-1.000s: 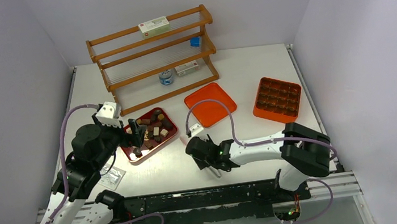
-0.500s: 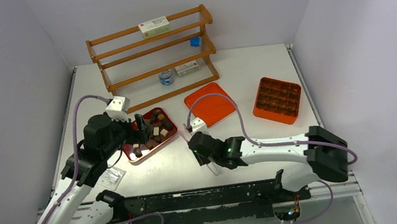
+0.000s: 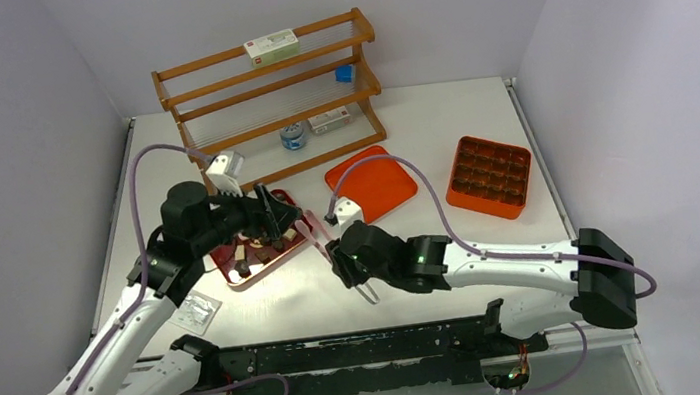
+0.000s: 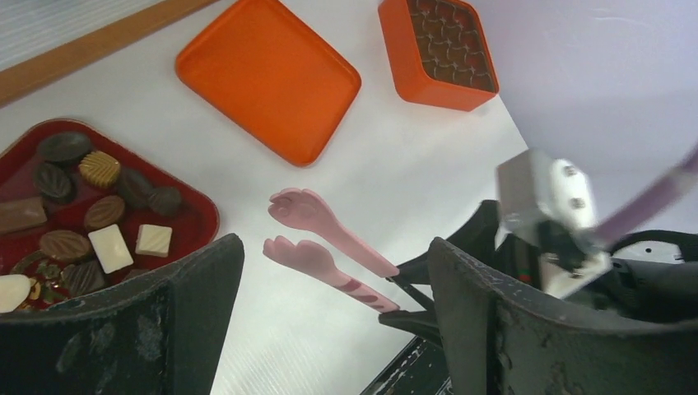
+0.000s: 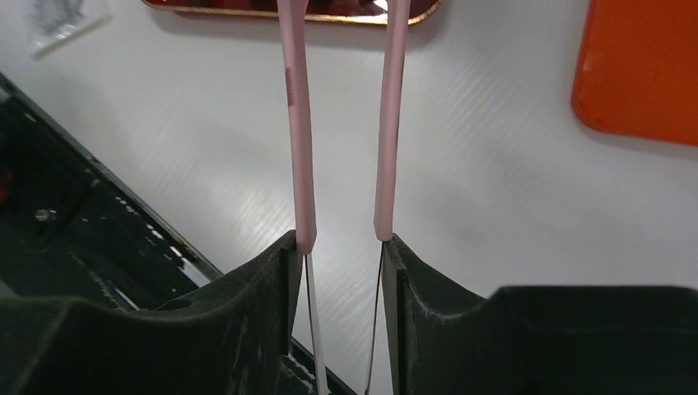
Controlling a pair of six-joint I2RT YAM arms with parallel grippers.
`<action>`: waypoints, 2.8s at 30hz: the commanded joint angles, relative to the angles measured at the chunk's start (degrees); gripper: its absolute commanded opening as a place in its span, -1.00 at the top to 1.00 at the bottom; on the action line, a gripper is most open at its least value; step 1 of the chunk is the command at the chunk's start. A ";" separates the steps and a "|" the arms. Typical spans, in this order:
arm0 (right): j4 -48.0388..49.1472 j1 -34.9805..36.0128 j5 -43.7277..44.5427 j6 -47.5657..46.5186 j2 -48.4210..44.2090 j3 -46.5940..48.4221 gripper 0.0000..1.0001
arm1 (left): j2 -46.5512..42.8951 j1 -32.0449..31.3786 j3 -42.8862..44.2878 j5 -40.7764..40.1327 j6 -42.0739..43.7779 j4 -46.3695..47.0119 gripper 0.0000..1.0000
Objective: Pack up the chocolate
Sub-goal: Pick up the clamp at the center of the board, then pick up the fake chocolate from the plate.
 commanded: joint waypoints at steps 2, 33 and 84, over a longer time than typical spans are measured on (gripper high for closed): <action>1.62 0.46 -1.36 -0.76 -2.68 3.63 0.14 | 3.78 0.33 -2.83 4.94 -0.87 4.46 -0.72; -6.86 0.47 1.82 -0.32 -2.12 10.67 0.10 | 1.08 0.33 7.05 -9.90 6.29 -14.53 -0.66; -15.29 -5.89 -1.12 6.14 27.24 30.52 0.14 | -22.50 0.33 1.37 -32.85 16.56 -14.42 -0.94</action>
